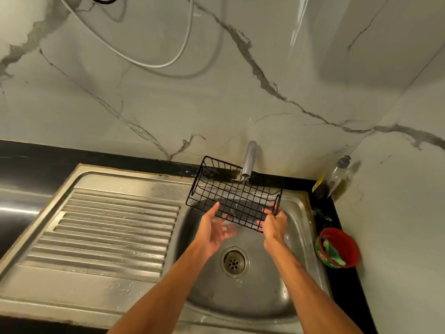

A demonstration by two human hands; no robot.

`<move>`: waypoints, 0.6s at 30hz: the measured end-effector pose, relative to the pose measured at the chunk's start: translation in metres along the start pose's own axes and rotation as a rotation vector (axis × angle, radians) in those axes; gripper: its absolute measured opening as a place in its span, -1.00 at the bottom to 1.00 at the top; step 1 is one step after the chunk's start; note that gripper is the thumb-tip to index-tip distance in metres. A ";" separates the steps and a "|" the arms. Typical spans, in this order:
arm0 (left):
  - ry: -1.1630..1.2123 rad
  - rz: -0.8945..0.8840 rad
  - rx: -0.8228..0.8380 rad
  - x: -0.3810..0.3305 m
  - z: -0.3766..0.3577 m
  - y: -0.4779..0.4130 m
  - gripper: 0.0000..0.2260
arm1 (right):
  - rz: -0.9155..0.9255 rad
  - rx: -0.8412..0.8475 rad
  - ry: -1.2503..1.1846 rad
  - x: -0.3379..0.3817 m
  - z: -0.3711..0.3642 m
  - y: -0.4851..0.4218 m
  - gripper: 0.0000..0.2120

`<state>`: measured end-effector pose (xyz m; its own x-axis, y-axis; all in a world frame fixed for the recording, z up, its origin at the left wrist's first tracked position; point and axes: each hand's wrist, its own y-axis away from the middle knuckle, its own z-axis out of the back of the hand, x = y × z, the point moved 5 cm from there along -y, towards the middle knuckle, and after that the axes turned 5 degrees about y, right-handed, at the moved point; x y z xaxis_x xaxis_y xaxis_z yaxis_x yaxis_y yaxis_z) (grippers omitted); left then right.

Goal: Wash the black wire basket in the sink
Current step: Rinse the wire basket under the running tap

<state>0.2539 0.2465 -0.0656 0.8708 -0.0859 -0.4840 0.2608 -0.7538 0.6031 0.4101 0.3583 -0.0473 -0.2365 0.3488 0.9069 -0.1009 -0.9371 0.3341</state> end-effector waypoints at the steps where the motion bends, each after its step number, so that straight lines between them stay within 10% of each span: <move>1: -0.045 0.036 0.020 -0.002 0.008 0.002 -0.40 | -0.033 0.000 0.011 -0.006 0.003 -0.003 -0.64; 6: -0.212 -0.036 -0.027 -0.043 0.055 0.014 0.04 | -0.069 0.097 0.089 -0.012 0.021 -0.014 -0.72; 18: -0.674 -0.183 0.026 -0.078 0.019 0.007 -0.51 | 0.011 0.296 0.155 -0.012 0.027 -0.025 -0.74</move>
<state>0.1798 0.2354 -0.0362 0.3631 -0.3352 -0.8693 0.3609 -0.8096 0.4629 0.4417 0.3772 -0.0600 -0.3828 0.3146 0.8686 0.1825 -0.8960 0.4049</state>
